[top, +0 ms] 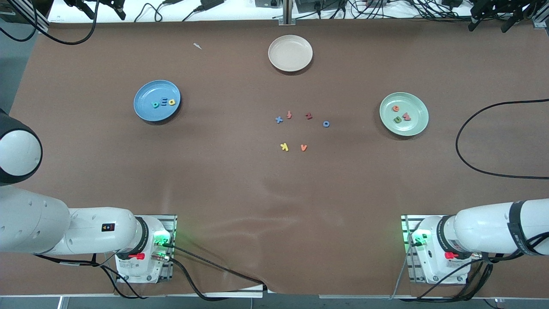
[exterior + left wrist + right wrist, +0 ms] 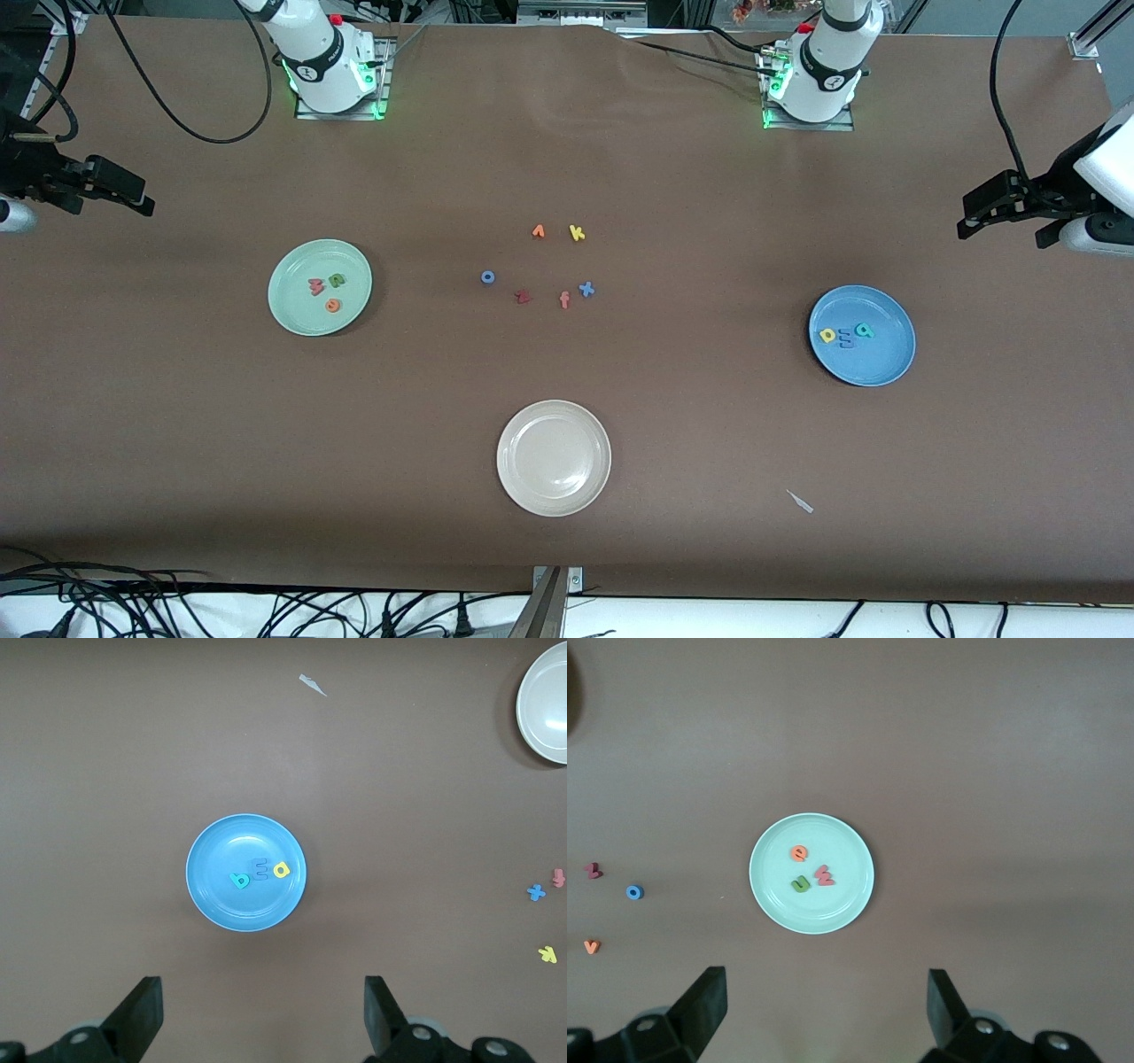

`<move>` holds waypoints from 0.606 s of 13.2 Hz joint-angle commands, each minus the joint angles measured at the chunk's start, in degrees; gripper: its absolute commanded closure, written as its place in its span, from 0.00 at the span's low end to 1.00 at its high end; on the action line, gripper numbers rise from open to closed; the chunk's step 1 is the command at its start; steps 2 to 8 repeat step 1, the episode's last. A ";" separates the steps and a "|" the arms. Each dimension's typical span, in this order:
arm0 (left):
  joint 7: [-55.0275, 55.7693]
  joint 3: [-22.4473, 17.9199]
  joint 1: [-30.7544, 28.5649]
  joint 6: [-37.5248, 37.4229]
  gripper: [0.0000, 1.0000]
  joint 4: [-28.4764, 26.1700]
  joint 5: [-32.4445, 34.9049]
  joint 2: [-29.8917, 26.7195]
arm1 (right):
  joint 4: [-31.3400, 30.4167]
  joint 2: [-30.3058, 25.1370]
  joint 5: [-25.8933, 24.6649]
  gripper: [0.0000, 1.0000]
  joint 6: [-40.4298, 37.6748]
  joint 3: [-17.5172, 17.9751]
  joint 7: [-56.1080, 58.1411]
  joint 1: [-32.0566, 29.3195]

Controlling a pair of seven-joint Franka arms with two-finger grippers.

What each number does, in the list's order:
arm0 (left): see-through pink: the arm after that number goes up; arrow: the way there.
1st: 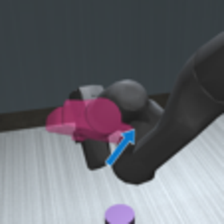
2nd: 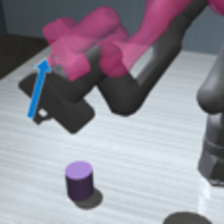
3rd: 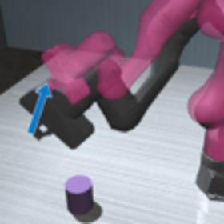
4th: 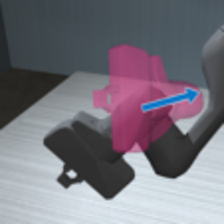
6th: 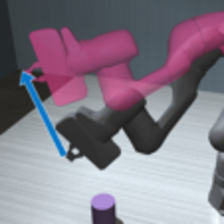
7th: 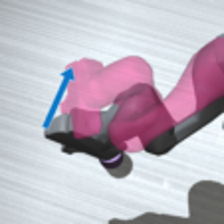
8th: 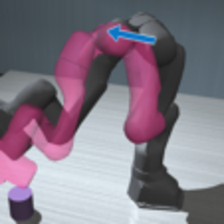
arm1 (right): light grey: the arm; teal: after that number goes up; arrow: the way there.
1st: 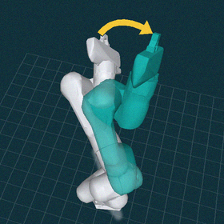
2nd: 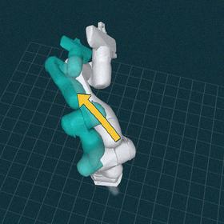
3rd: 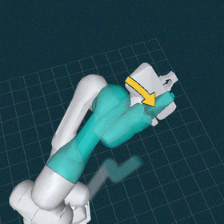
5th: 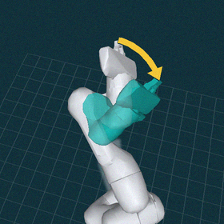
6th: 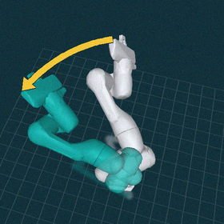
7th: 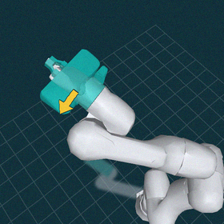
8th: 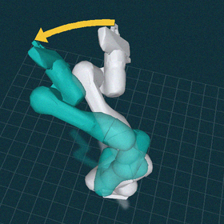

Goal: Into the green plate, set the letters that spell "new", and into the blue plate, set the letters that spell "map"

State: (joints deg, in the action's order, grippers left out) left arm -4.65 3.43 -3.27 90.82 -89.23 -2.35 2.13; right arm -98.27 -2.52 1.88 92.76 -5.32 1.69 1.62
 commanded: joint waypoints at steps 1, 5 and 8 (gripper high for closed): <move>0.25 -0.35 0.19 0.68 0.00 -0.60 -0.73 -0.38 | 1.41 0.49 -0.91 0.00 -1.18 0.23 -0.72 0.14; 0.25 -0.35 0.19 0.68 0.00 -0.60 -0.73 -0.38 | 1.41 0.49 -0.91 0.00 -1.18 0.23 -0.72 0.14; 0.25 -0.35 0.19 0.68 0.00 -0.60 -0.73 -0.38 | 1.41 0.49 -0.91 0.00 -1.18 0.23 -0.72 0.14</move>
